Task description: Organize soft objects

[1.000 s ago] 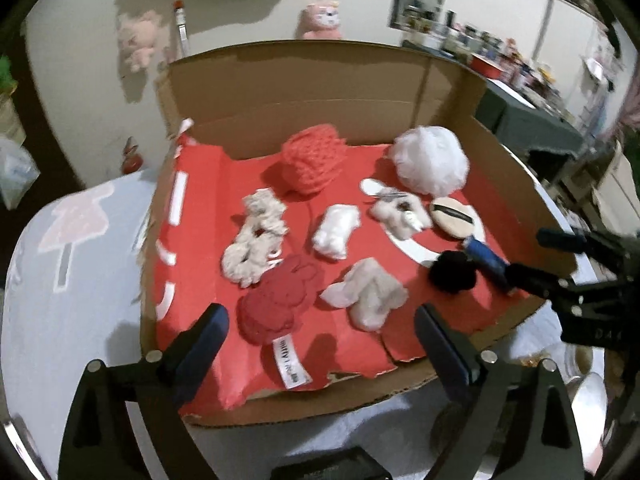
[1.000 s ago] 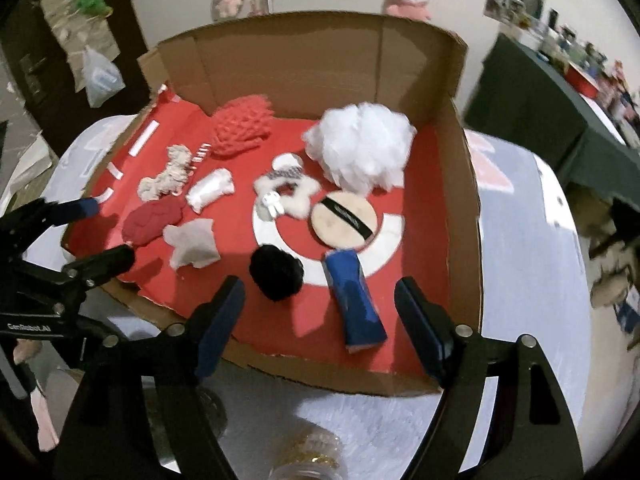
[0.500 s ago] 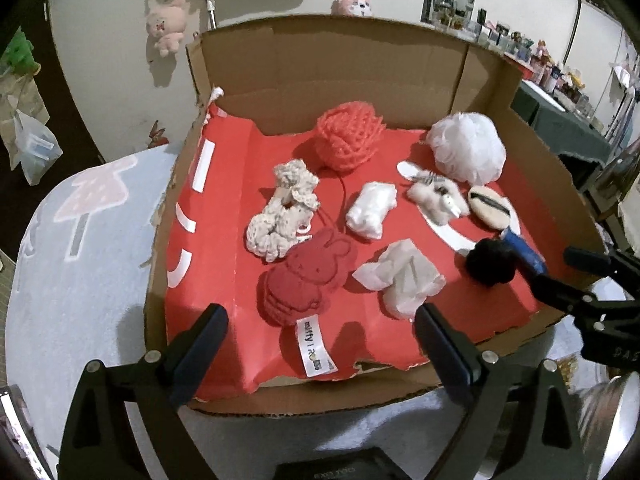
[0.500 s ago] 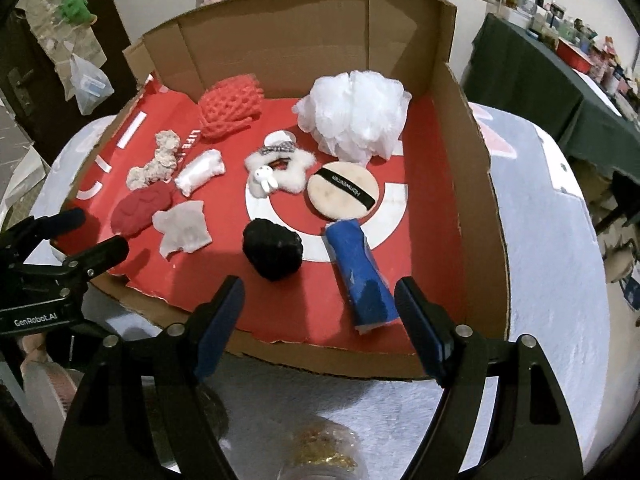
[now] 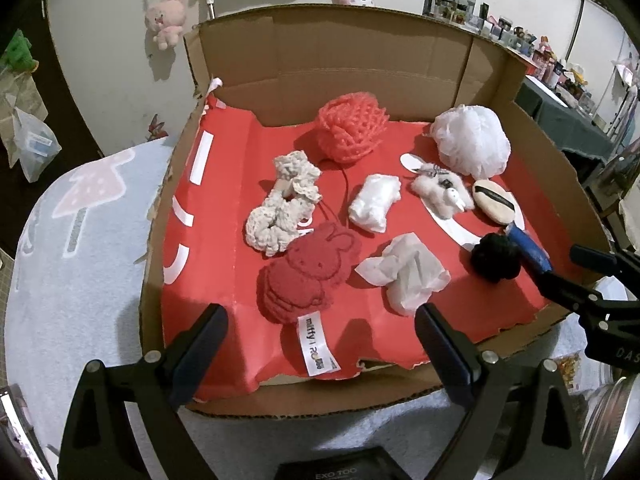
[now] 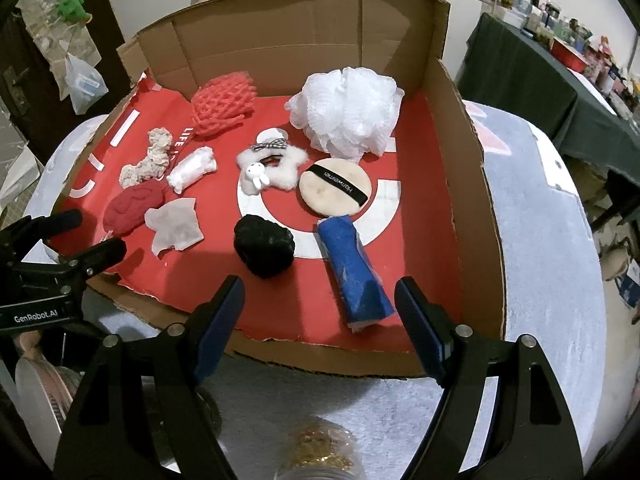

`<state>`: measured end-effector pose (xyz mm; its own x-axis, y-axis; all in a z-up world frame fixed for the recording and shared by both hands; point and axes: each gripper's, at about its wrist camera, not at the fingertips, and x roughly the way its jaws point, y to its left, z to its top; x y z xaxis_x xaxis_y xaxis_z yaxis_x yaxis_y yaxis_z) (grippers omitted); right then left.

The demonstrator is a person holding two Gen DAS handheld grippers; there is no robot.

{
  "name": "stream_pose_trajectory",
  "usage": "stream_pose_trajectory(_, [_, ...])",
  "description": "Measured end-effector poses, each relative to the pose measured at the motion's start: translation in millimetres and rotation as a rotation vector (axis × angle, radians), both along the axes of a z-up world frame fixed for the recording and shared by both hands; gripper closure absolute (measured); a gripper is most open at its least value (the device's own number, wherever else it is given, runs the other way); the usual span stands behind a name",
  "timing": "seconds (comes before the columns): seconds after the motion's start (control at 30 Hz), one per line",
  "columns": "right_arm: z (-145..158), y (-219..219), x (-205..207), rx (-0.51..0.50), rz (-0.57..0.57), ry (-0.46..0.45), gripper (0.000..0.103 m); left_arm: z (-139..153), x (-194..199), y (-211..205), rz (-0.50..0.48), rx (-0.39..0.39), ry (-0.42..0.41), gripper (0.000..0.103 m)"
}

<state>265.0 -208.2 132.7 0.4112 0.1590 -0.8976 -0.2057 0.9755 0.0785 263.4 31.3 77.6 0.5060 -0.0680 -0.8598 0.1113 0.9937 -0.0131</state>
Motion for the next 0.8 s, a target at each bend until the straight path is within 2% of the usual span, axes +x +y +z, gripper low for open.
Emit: stream_pose_trajectory(0.8, [1.9,-0.9,-2.8,-0.005,-0.004,-0.019,0.026,0.1,-1.9,1.2,0.008,-0.005,-0.007,0.007])
